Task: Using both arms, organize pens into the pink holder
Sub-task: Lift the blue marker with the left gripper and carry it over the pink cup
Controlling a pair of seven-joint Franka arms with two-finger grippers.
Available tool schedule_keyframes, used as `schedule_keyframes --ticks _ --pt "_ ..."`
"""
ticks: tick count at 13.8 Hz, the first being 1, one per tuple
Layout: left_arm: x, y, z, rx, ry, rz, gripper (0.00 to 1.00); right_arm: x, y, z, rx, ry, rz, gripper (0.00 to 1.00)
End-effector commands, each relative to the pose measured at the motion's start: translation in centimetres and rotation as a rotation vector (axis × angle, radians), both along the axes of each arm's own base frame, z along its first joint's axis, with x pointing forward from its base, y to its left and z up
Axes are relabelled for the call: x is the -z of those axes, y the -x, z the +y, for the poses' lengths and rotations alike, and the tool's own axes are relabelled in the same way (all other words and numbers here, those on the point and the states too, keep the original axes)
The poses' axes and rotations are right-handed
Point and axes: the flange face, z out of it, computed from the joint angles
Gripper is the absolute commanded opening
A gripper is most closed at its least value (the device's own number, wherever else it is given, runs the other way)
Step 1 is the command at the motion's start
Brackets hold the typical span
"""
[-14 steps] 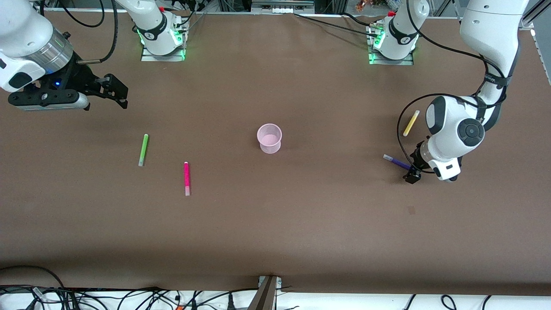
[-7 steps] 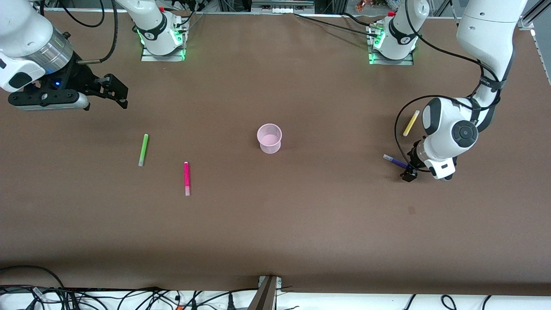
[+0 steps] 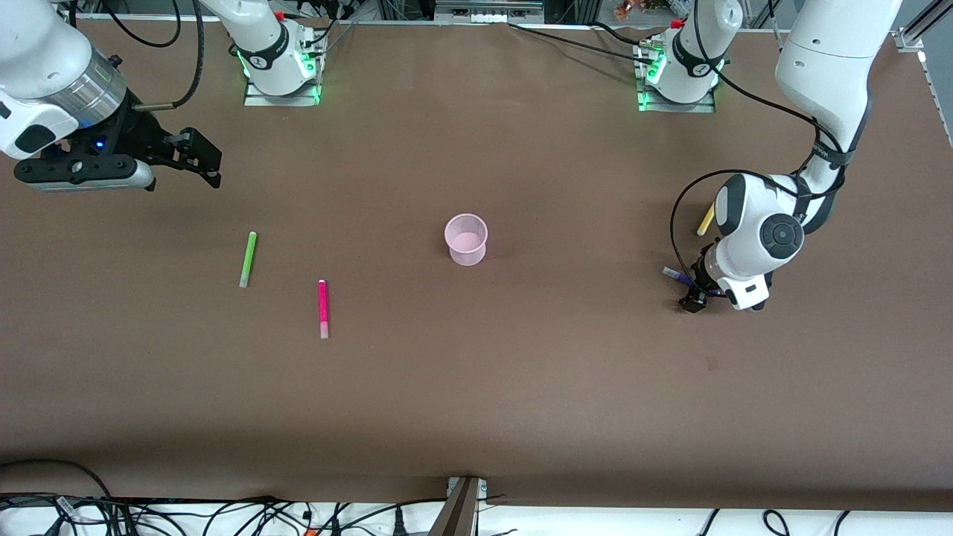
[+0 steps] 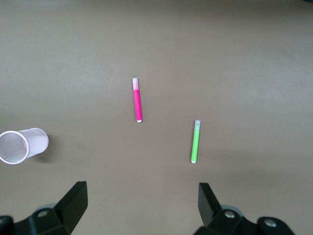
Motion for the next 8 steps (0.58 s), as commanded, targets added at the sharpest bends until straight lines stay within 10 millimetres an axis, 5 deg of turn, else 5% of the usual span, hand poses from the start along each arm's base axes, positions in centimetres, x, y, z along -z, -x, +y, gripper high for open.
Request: schedule_keyframes --ticks 1,6,8 --pt "-0.6 -0.2 0.0 -0.019 -0.006 -0.017 0.87 -0.4 0.5 0.2 0.011 -0.003 0.004 1.0" --pt "-0.9 -0.3 0.0 -0.018 -0.005 -0.024 0.32 -0.4 0.5 0.2 0.011 -0.003 0.004 1.0" --pt "-2.6 -0.9 -0.1 -0.05 -0.004 -0.052 0.06 -0.4 0.5 0.2 0.011 -0.003 0.005 1.0"
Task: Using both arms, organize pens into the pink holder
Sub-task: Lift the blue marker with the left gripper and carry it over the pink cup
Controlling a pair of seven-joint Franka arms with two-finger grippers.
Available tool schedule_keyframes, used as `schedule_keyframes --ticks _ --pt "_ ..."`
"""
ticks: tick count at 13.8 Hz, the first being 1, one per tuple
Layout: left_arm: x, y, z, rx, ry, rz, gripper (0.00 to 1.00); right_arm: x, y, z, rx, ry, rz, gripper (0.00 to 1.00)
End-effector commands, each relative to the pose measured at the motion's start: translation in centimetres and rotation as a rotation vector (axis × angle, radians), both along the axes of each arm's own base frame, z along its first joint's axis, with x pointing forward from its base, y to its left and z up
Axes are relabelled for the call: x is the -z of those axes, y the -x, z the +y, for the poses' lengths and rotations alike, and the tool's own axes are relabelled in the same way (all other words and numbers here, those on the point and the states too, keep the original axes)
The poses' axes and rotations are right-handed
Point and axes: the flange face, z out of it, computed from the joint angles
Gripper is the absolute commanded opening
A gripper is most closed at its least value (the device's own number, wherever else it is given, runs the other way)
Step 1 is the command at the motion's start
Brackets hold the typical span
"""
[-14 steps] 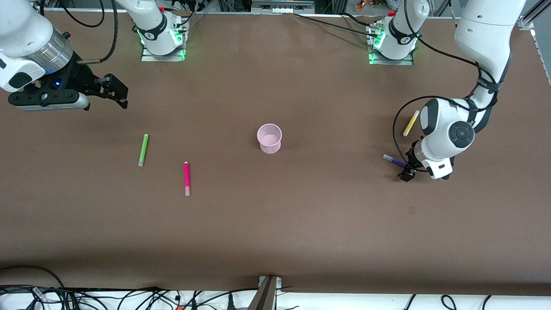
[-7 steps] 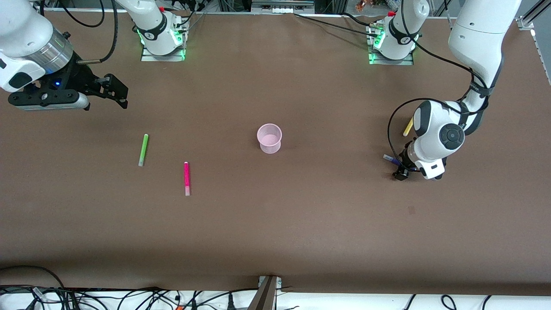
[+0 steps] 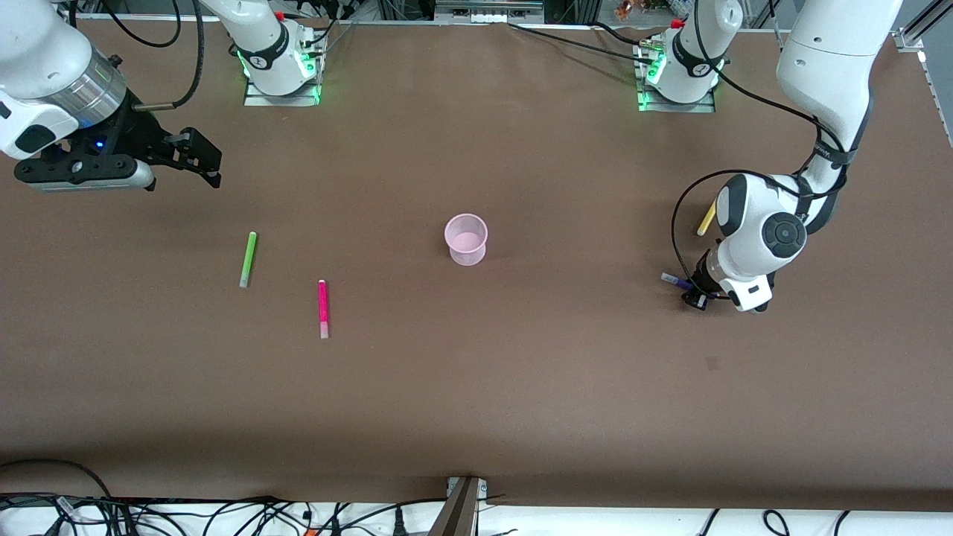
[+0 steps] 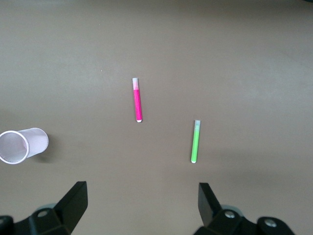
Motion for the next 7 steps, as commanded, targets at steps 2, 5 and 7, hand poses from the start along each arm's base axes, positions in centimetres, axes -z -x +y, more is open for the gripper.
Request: schedule_keyframes --ticks 2,5,7 --pt "-4.0 -0.7 -1.1 -0.026 -0.002 -0.052 0.0 -0.4 0.5 0.2 0.011 -0.004 0.003 1.0" --pt "-8.4 -1.7 -3.2 0.004 0.007 -0.131 0.0 -0.4 0.5 0.2 0.011 -0.004 0.003 1.0" --pt "-13.1 -2.2 -6.7 0.057 0.02 -0.193 0.0 -0.4 0.5 0.2 0.01 -0.003 0.003 1.0"
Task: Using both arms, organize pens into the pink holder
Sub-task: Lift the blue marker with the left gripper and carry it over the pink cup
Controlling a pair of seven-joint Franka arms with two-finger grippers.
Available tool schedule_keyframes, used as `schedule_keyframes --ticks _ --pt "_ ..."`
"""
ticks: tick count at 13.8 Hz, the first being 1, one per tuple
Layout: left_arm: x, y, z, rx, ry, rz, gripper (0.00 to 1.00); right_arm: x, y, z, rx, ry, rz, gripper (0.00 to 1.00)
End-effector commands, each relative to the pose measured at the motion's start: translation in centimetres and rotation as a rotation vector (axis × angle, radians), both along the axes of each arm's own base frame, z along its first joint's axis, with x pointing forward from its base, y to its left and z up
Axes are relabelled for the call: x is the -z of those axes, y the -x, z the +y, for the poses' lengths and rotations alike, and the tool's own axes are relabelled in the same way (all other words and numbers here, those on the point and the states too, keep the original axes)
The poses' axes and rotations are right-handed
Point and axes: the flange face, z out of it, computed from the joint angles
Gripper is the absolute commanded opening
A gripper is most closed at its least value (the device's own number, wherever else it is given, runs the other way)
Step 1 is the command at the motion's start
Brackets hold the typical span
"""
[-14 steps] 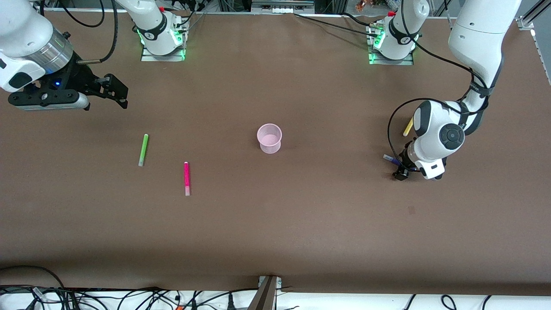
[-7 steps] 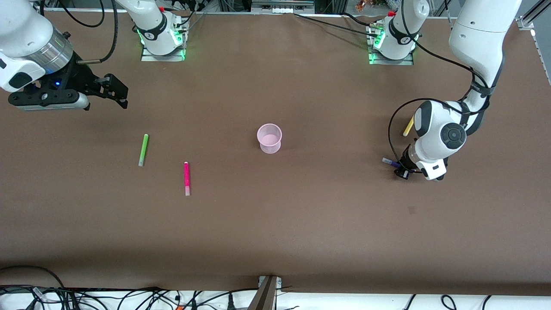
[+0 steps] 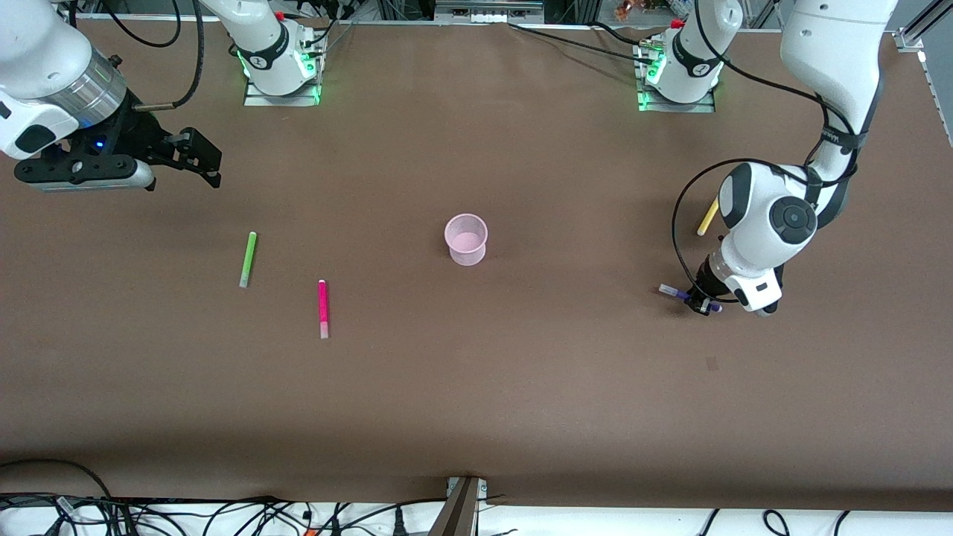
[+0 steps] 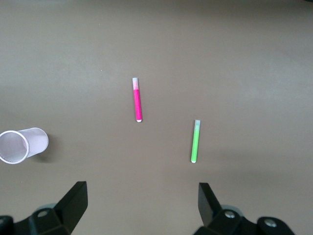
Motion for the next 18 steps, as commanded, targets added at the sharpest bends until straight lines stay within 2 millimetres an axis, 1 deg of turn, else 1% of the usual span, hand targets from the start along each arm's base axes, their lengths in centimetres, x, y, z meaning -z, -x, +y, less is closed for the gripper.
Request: schedule_keyframes --ticks 1,2,3,4,5,6,8,10,12,13,14,15,16,18 --pt "-7.5 -0.1 -4.1 0.047 0.006 -0.057 0.0 -0.4 0.5 0.2 0.008 -0.003 0.003 1.0" --pt "-9.7 -0.2 -6.0 0.065 0.009 -0.048 0.0 -0.4 0.5 0.2 0.008 -0.003 0.003 1.0" --pt "-11.7 -0.1 -8.5 0.075 0.011 -0.03 0.0 -0.4 0.5 0.2 0.008 -0.003 0.003 1.0" --pt "-13.4 0.2 -11.6 0.087 0.013 -0.011 0.0 -0.4 0.5 0.2 0.008 -0.003 0.003 1.0" --pt "-14.7 0.9 -14.9 0.086 0.01 -0.001 0.0 -0.4 0.5 0.2 0.008 -0.003 0.003 1.0" --pt "-15.7 1.8 -17.7 0.076 -0.027 -0.013 0.0 -0.4 0.5 0.2 0.007 -0.003 0.003 1.0" --pt "-16.5 4.1 -23.3 0.021 -0.103 -0.066 0.0 -0.4 0.5 0.2 0.008 -0.003 0.004 1.0" --pt "-16.3 6.7 -28.1 0.004 -0.133 -0.11 0.0 -0.4 0.5 0.2 0.008 -0.003 0.004 1.0" --pt "-15.3 9.1 -33.1 0.019 -0.17 -0.159 0.0 -0.3 0.6 0.1 0.004 0.002 0.012 1.0" --pt "-14.8 10.2 -35.2 0.035 -0.205 -0.189 0.0 -0.1 0.6 0.1 0.01 0.006 0.021 1.0" --pt "-13.5 11.5 -37.4 0.055 -0.248 -0.211 0.0 0.4 0.3 0.2 0.003 0.01 0.029 1.0" --pt "-12.1 12.8 -39.4 0.082 -0.293 -0.24 0.0 1.8 -0.4 0.2 0.001 0.01 0.055 1.0" --pt "-10.7 13.6 -40.9 0.09 -0.335 -0.271 0.0 2.4 -0.7 0.1 0.004 0.01 0.065 1.0" --pt "-8.4 14.8 -43.7 0.096 -0.392 -0.34 0.0 2.4 -0.7 0.1 -0.001 0.017 0.064 1.0"
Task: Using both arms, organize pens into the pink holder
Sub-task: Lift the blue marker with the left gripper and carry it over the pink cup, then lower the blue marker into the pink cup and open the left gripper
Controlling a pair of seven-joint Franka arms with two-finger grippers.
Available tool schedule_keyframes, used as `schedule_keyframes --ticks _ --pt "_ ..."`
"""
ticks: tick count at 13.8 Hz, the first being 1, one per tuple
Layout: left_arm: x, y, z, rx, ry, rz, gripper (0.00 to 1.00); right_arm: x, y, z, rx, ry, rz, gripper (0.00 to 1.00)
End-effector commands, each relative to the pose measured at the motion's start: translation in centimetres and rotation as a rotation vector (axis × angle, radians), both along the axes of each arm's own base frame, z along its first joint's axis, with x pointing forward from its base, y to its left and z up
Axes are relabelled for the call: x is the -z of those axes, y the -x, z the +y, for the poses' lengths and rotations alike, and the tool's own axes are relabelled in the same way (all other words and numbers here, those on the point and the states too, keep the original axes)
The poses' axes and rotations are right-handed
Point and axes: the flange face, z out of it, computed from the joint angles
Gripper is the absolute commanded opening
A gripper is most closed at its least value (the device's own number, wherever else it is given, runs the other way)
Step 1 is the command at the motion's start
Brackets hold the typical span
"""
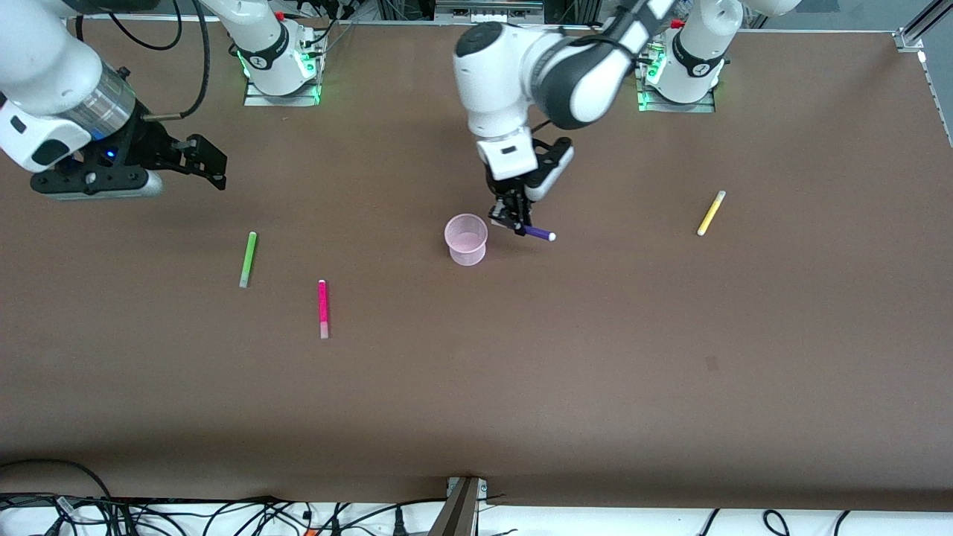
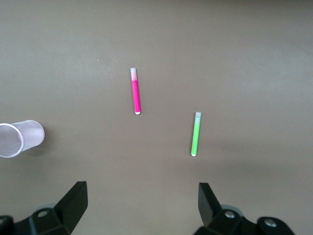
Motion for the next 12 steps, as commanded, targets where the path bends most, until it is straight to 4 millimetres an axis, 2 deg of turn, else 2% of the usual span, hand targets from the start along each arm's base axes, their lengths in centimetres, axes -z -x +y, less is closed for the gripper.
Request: schedule_keyframes --ticks 1,2,3,4,6,8,9,12 --pt "3.1 0.0 -3.8 -0.005 -0.077 -0.098 0.0 0.3 0.0 0.3 -0.005 0.015 0.009 1.0" --pt "4.3 0.1 -4.7 0.0 -0.097 -0.119 0.0 0.8 -0.1 0.7 -0.011 0.015 0.023 1.0" --pt "5.4 0.0 -5.3 -0.002 -0.12 -0.137 0.0 2.7 -0.8 0.7 -0.015 0.015 0.058 1.0" --pt "6.4 0.1 -5.7 0.002 -0.144 -0.148 0.0 3.6 -1.2 0.5 -0.023 0.016 0.081 1.0" --pt "8.0 0.1 -6.0 0.016 -0.185 -0.187 0.0 3.6 -1.1 0.5 -0.062 0.024 0.084 1.0" --pt "8.7 1.3 -7.1 0.037 -0.199 -0.229 0.0 4.5 -1.3 0.4 -0.066 0.03 0.101 1.0" --pt "8.8 1.6 -7.4 0.044 -0.2 -0.235 0.0 5.5 -1.5 0.3 -0.063 0.031 0.134 1.0" --pt "8.6 2.9 -8.3 0.056 -0.214 -0.241 0.0 6.7 -1.7 0.3 -0.06 0.03 0.159 1.0"
